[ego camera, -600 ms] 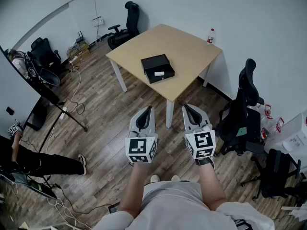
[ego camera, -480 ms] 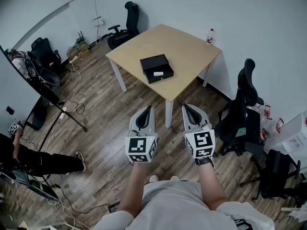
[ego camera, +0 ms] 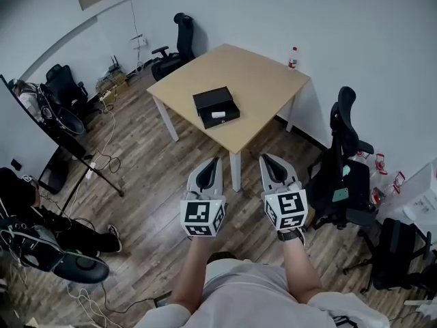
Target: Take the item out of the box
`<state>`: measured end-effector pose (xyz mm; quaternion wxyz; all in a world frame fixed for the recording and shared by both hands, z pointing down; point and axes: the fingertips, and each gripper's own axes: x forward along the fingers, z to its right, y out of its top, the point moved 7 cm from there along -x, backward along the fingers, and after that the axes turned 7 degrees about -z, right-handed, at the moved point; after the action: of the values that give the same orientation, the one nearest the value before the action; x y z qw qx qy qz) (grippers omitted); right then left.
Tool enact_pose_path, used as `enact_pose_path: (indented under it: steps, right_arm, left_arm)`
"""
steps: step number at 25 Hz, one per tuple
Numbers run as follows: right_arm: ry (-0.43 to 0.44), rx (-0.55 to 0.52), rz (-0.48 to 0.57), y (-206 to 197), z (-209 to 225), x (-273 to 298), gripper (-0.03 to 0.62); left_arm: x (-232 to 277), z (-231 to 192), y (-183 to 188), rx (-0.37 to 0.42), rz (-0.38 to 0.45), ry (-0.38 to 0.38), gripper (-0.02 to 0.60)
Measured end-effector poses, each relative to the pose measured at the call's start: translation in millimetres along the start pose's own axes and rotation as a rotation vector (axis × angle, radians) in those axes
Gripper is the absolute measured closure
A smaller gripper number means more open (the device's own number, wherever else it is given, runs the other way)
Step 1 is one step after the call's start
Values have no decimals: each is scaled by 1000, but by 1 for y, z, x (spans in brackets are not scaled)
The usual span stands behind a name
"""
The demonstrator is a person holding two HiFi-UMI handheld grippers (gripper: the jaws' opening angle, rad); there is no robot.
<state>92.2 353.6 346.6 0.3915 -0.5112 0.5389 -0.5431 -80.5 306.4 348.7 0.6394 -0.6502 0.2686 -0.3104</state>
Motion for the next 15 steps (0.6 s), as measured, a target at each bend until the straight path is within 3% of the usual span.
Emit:
enact_pose_path:
  steps: [7, 15]
  right_arm:
    - [31, 28, 50, -10, 2, 7, 579]
    - [26, 23, 13, -23, 37, 81, 579]
  left_arm:
    - [14, -3, -15, -8, -41, 11, 572]
    - [95, -38, -29, -17, -42, 1, 572]
